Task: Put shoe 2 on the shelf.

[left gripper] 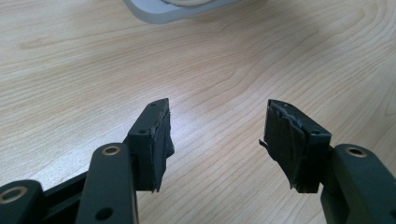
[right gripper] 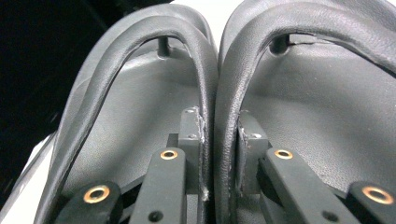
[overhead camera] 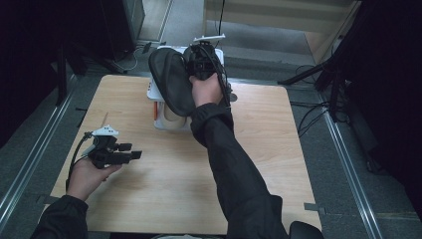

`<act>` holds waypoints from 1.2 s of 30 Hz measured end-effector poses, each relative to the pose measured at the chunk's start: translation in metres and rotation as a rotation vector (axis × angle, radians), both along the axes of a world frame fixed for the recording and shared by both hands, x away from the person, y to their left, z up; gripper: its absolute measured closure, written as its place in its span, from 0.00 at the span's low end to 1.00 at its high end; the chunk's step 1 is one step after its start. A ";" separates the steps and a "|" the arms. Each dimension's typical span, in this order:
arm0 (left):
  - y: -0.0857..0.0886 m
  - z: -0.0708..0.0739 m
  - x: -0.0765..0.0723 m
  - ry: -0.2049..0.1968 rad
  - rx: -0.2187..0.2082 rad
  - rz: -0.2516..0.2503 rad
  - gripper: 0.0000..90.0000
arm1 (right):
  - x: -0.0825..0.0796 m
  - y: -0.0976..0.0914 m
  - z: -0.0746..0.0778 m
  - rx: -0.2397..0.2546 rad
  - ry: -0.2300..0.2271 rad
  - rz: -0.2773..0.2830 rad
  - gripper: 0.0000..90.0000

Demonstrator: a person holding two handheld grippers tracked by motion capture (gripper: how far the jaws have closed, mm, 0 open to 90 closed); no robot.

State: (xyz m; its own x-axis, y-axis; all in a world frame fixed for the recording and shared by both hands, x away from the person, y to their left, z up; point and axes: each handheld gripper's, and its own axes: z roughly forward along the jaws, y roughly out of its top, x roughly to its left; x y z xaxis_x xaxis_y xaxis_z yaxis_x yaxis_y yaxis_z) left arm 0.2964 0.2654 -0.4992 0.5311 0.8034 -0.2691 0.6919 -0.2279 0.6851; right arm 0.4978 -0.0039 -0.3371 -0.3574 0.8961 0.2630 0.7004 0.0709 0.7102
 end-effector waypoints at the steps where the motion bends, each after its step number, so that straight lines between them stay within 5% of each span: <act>1: 0.000 0.000 0.000 -0.001 0.000 -0.002 0.46 | 0.003 0.002 0.001 0.006 0.003 -0.023 0.85; 16: -0.001 0.001 -0.001 -0.009 -0.013 -0.013 0.47 | 0.031 0.025 0.000 0.023 0.019 -0.222 0.85; 36: 0.000 0.001 -0.001 -0.012 -0.019 -0.020 0.47 | 0.053 0.029 -0.001 0.019 0.052 -0.265 0.85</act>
State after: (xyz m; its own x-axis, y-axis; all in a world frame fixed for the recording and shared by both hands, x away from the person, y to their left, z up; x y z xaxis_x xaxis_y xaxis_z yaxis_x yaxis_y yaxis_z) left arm 0.2956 0.2652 -0.4980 0.5502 0.7874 -0.2778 0.6791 -0.2283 0.6977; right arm 0.5507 0.0248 -0.3383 -0.0963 0.9515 0.2922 0.7285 -0.1326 0.6720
